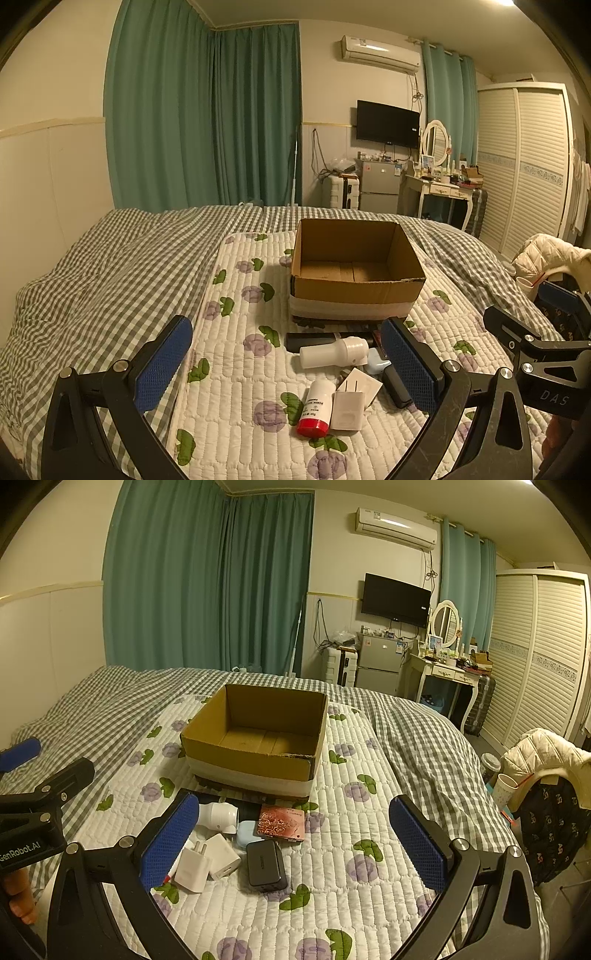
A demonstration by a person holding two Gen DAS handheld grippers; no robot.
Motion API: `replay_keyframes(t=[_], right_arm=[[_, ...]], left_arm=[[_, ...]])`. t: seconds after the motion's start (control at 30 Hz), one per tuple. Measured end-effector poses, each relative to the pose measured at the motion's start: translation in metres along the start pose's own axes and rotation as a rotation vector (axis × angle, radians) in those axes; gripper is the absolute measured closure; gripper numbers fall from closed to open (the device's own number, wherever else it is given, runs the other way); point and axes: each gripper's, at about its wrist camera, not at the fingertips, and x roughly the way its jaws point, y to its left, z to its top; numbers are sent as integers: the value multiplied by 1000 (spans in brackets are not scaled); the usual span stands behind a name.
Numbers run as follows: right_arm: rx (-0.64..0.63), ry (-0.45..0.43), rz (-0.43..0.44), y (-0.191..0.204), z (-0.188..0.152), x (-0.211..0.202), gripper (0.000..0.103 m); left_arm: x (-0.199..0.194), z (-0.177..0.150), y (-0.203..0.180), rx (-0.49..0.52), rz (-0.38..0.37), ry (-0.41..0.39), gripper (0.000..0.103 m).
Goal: Organize rigid objects
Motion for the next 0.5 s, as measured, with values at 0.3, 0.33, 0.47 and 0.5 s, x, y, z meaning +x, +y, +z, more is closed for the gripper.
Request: replay_keyframes(t=[0.3,0.33,0.47,0.5], right_arm=[[-1,2,0,-1,-1,0,0],[-2,2,-1,-1,-3,1,0],[-2,4,0,-1,-2,1,0],[-2,6,0,-1,-3,1,0]], left_arm=[[0,-1,0,-1,0,1,1],[0,-2,0,-1,0,1,1],[0,-2,1,-1,0,2,1],[0,-1,1,-1,0,2,1]])
